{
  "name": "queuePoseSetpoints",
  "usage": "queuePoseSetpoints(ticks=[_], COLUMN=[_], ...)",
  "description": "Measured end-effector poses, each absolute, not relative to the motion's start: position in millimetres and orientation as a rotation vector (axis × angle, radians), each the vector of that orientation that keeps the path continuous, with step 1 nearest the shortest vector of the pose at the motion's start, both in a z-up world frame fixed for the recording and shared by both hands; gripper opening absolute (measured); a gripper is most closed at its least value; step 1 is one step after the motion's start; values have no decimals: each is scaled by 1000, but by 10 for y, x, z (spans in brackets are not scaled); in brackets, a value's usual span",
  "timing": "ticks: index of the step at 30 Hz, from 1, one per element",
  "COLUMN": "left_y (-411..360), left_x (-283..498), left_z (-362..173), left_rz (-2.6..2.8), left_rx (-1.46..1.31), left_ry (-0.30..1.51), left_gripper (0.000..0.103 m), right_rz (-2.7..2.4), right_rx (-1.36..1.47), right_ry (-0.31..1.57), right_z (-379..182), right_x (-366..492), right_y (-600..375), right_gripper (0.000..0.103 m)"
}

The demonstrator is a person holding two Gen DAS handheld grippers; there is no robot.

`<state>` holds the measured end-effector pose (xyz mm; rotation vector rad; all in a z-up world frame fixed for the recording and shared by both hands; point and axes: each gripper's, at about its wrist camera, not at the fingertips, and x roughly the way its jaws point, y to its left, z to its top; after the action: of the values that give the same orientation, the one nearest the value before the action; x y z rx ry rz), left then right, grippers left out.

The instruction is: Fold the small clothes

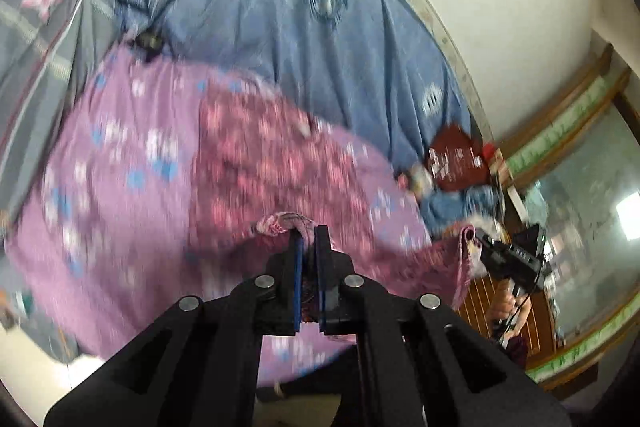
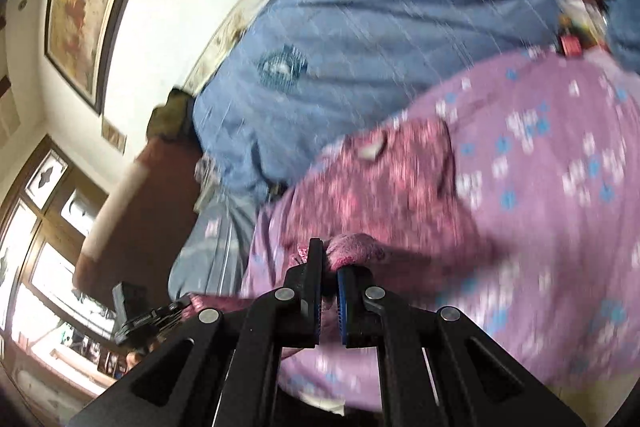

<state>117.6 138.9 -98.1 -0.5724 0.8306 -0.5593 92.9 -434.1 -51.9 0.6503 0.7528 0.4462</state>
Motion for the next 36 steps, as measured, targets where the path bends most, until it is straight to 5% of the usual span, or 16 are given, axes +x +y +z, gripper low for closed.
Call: queuePoseSetpoints(ticks=[7, 15, 19, 21, 23, 25, 26, 29, 33, 36], left_y=[1304, 1012, 1110, 1273, 1497, 1749, 1807, 1590, 965, 619], left_x=[2775, 4420, 4558, 4454, 4279, 3978, 3833, 3391, 2960, 2796], left_z=[-1126, -2256, -2742, -2780, -2655, -2383, -2238, -1874, -1973, -2154], left_rz=[-470, -326, -306, -330, -289, -207, -172, -146, -186, -120], left_rx=[-606, -633, -798, -887, -932, -944, -917, -718, -634, -540], left_ry=[839, 989, 1022, 983, 894, 746, 699, 733, 810, 855], left_gripper=[3, 3, 6, 12, 43, 63, 64, 64, 65, 65], right_rz=[332, 135, 71, 85, 70, 49, 43, 73, 248, 373], right_rx=[742, 841, 877, 911, 903, 869, 846, 685, 463, 364], right_ry=[749, 855, 943, 946, 874, 799, 766, 735, 844, 979], right_z=[-704, -1830, -2394, -2505, -2392, -2187, -2079, -1672, -1466, -1609], right_x=[2502, 4026, 4327, 4306, 4159, 3973, 3885, 3612, 3486, 3541], right_y=[-4501, -4678, -4694, -4716, -4766, -4799, -4797, -4539, -3685, -2906], right_gripper=[5, 6, 22, 40, 48, 56, 57, 56, 31, 23])
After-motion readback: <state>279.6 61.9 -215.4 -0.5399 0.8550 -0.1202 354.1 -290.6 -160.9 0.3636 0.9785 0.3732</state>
